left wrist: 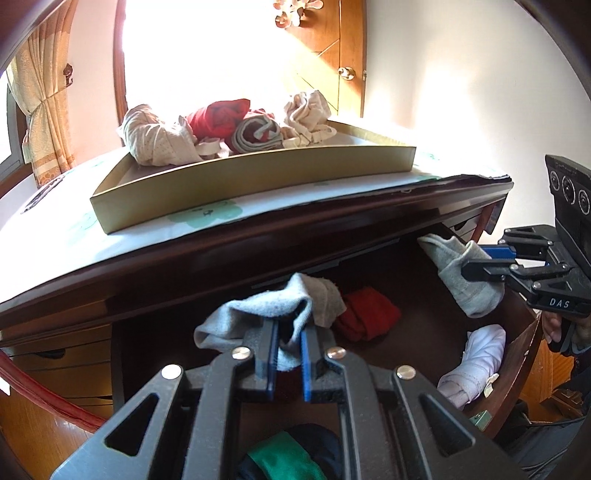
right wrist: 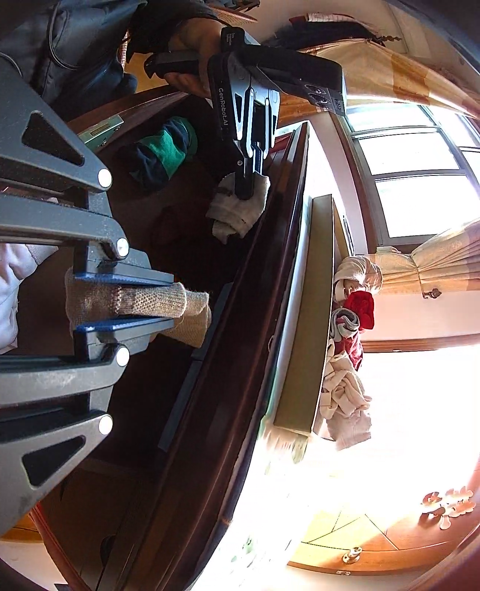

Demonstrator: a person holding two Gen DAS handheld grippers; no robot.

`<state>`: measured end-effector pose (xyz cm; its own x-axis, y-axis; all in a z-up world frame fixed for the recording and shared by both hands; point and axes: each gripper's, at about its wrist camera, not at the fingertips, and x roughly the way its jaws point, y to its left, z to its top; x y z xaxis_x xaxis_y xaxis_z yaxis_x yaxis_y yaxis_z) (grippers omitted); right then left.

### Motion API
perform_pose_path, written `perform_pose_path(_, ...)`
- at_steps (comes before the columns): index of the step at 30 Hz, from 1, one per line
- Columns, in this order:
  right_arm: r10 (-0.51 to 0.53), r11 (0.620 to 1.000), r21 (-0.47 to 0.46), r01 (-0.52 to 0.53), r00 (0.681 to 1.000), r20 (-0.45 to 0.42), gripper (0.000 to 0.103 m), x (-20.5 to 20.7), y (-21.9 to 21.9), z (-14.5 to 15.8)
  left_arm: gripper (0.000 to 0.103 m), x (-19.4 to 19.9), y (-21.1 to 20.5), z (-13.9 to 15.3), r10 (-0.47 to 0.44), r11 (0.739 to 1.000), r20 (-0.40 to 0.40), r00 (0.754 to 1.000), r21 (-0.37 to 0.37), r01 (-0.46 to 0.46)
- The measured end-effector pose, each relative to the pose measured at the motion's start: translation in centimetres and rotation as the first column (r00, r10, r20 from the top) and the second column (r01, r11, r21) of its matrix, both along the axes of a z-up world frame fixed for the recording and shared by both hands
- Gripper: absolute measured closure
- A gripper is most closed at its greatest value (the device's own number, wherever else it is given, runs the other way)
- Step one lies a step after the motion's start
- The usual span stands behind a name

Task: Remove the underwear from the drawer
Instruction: 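Lift the grey and beige socks up out of the drawer with both grippers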

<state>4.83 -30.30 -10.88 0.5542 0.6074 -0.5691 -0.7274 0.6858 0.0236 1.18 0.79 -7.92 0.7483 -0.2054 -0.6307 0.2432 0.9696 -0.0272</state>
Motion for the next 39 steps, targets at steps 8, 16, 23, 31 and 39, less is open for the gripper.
perform_pose_path(8,0.002,1.0,0.029,-0.003,1.0,0.022,0.086,-0.4,-0.4,0.2,0.095,-0.3,0.2,0.2,0.014,1.0,0.03,0.999,-0.005,-0.014)
perform_pose_path(16,-0.002,0.999,0.048,0.0,0.999,0.039,0.086,-0.6,-0.7,0.4,0.095,-0.8,0.4,0.4,0.029,1.0,0.063,0.998,-0.013,-0.028)
perform_pose_path(23,-0.002,0.998,0.066,-0.002,0.998,0.061,0.086,-0.9,-1.0,0.6,0.095,-1.2,0.5,0.6,0.039,0.999,0.087,0.995,-0.015,-0.038)
perform_pose_path(31,0.008,0.994,0.109,-0.02,0.994,0.11,0.086,-1.6,-1.6,0.9,0.095,-2.0,0.7,0.9,0.056,0.998,0.141,0.988,-0.021,-0.053)
perform_pose_path(39,0.012,0.991,0.134,-0.03,0.991,0.136,0.086,-2.0,-1.8,1.1,0.095,-2.4,0.8,1.2,0.062,0.998,0.172,0.983,-0.026,-0.058)
